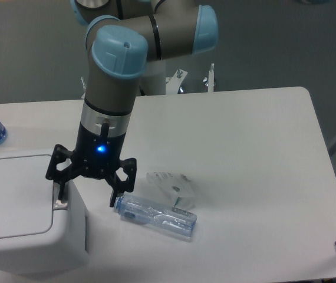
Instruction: Open the trash can
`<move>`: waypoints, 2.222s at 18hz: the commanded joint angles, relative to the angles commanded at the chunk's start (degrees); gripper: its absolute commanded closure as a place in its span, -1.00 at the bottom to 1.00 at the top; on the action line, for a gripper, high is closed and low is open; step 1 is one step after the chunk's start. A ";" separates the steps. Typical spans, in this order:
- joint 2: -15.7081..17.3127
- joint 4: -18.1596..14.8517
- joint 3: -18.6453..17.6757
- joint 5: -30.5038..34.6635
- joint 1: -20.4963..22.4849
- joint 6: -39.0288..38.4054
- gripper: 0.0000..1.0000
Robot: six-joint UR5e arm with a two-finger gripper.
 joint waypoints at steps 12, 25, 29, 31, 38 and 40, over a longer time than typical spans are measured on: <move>-0.18 0.09 -0.09 0.00 0.00 0.18 -1.00; 0.96 0.18 8.96 7.29 5.70 9.48 -1.00; 2.72 -0.44 8.62 10.53 11.23 16.59 -1.00; 3.43 -0.70 7.39 12.38 13.61 23.60 -1.00; 6.85 -6.85 2.38 13.71 23.63 51.82 -1.00; 7.73 -7.73 1.24 13.80 25.04 57.98 -1.00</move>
